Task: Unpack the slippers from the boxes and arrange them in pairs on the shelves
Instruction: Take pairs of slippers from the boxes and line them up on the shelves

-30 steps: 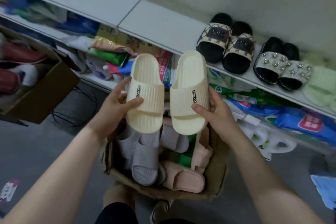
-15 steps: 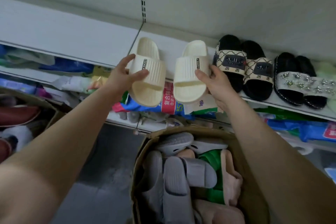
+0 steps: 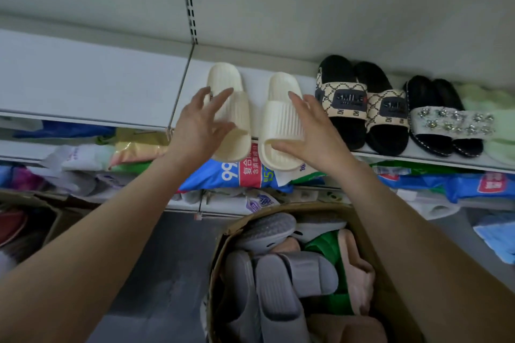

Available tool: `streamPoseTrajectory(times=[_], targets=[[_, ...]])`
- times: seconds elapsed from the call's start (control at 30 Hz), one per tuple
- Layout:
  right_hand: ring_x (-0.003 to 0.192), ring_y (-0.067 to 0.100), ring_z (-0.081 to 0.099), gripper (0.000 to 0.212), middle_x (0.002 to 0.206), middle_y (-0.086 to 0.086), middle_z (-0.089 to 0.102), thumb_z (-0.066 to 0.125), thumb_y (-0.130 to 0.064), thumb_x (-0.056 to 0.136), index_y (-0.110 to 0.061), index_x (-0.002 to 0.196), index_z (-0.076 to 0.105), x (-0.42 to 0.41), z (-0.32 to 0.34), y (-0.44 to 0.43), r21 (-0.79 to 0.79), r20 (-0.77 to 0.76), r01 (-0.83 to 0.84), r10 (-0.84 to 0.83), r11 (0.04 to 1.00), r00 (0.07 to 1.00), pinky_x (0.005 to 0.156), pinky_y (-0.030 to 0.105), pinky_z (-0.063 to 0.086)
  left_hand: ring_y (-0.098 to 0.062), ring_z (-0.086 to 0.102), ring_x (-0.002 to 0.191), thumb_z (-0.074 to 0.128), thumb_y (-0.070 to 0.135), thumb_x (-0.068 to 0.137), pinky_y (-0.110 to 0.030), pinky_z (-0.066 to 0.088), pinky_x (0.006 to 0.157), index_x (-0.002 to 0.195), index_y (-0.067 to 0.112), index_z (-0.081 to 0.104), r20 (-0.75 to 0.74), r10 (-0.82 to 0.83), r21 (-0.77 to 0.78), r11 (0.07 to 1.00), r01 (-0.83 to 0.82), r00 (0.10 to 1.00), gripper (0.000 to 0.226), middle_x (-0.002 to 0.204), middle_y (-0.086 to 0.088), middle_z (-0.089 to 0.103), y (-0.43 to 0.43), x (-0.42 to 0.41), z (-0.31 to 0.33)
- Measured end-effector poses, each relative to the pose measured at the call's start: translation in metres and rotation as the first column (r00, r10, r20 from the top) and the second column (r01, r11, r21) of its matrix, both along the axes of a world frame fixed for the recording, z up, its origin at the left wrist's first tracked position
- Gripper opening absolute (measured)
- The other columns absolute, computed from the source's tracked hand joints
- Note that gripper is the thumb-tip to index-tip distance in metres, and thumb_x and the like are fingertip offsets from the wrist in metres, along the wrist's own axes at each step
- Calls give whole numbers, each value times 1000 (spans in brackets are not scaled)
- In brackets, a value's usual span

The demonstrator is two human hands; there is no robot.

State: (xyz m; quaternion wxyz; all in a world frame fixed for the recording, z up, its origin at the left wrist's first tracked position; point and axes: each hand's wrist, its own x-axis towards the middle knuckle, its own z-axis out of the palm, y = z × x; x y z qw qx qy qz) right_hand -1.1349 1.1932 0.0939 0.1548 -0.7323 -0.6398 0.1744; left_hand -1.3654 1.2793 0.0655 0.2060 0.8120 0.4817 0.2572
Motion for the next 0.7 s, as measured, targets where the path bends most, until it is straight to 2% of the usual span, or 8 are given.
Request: streamPoseTrajectory(times=[0.07,0.13,0.33,0.53,0.7], targets=[[148,25,16,95,163,5,10,72,-51,81,-30,155,16,-1,0,5,-25,89,-61,63,998,994,118,40,23,-42,46,124,66,24,88,-45,39,103,142,29,46,-79,-48,41,998,51,996,58,151,-21,31,0,7,-5],[146,29,20,87,161,10,17,71,-45,85,-26,154,22,1,-1,13,-6,145,-79,79,997,986,117,39,24,-43,46,125,64,18,89,-45,39,103,141,29,47,-94,-50,58,997,55,994,55,153,-19,29,6,14,-6],[146,32,21,82,159,17,19,70,-33,88,-19,154,23,11,-3,44,-1,157,-68,67,998,985,117,38,22,-39,50,123,60,13,91,-43,44,95,141,29,46,-103,-102,38,994,107,989,55,154,-15,27,40,29,-6],[149,29,13,83,162,16,10,64,-36,92,-20,157,14,18,-6,65,-30,168,-86,90,996,982,118,37,17,-40,56,114,59,13,92,-42,46,92,141,30,46,-126,-159,55,984,167,979,53,154,-15,29,62,35,-4],[149,30,12,82,163,15,7,61,-39,93,-21,157,12,17,-9,64,-29,197,-91,95,995,976,119,37,16,-41,54,117,59,14,92,-45,46,93,141,28,46,-157,-164,78,981,178,974,53,155,-17,27,62,34,-6]])
